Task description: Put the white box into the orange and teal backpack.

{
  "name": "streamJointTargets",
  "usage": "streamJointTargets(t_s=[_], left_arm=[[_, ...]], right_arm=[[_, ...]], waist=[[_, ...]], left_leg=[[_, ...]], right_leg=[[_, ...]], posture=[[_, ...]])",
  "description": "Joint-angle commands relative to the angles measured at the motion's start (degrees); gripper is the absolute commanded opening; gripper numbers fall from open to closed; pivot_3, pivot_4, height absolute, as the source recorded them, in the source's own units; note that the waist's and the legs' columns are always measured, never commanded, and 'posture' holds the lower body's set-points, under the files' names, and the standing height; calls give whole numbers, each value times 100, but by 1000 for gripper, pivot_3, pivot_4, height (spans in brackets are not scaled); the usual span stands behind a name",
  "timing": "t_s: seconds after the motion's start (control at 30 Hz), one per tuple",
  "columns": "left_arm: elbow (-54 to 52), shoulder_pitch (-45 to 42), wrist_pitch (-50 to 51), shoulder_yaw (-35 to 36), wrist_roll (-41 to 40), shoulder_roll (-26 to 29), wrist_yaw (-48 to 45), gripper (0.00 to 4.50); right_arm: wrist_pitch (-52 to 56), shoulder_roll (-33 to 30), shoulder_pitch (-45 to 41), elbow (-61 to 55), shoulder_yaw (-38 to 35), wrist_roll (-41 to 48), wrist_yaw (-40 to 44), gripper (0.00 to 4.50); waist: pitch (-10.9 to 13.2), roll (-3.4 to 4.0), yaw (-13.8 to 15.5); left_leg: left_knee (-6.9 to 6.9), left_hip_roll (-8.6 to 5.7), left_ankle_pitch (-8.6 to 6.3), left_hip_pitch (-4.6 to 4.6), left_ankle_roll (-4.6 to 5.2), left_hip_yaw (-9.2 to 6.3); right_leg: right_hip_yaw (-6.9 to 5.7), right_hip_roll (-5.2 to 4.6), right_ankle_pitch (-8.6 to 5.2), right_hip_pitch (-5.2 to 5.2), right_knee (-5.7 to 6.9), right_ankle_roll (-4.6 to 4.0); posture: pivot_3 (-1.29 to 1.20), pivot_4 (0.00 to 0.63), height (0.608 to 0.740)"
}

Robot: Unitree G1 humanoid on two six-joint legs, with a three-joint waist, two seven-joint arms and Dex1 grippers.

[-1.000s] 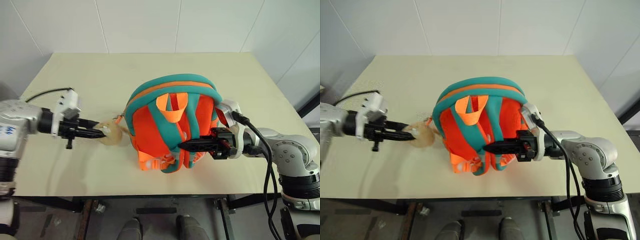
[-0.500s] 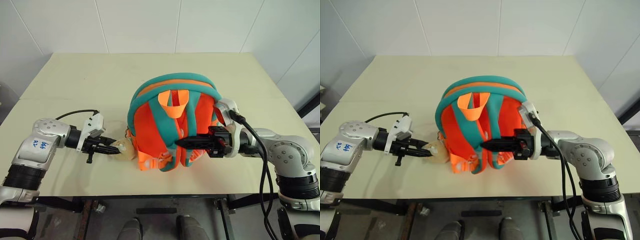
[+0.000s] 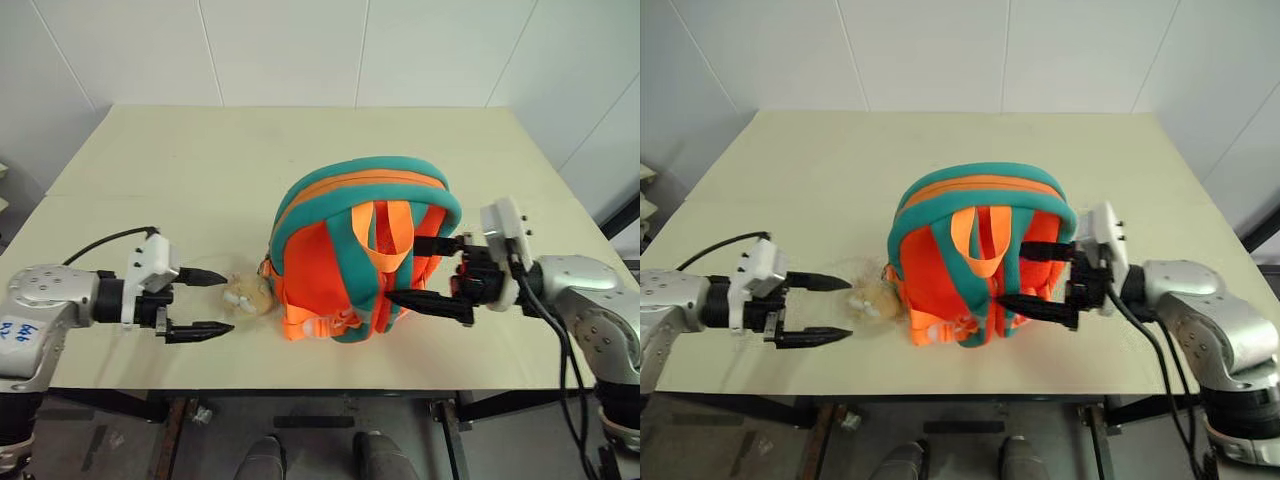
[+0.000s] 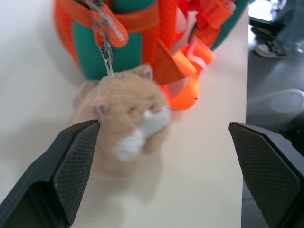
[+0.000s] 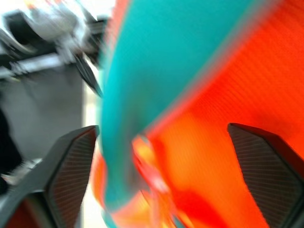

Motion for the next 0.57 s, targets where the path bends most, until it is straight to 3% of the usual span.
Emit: streamJointTargets(t_s=[0.03,0.27,0.57], left_arm=[[78,-124,-318,234,-128,103,-161,4500],[445,-663,-695,-238,1,-236,-166,4500],[646,-725,-926,-293,70,-398,-49,4500]], right_arm=[[-585,-197,181,130,-295,-356,149,4444],[-1732,-553,755,725,-600,-1141,446,4444],[-1808,-790,980,848,-854,-1168,591,4444]], waist=[[0,2,-4],[1,2,-2],[1,2,-20]], left_leg=[[0,-1,0,1,0,2],[-1,-2,0,11,1,5],[1,1,-2,18,3,3]], right_leg=[[1,-2,0,0,0,0],[2,-1,1,15,-5,-1],[3,2,2,19,0,1]], posture=[[0,150,740],[0,150,740],[0,150,740]])
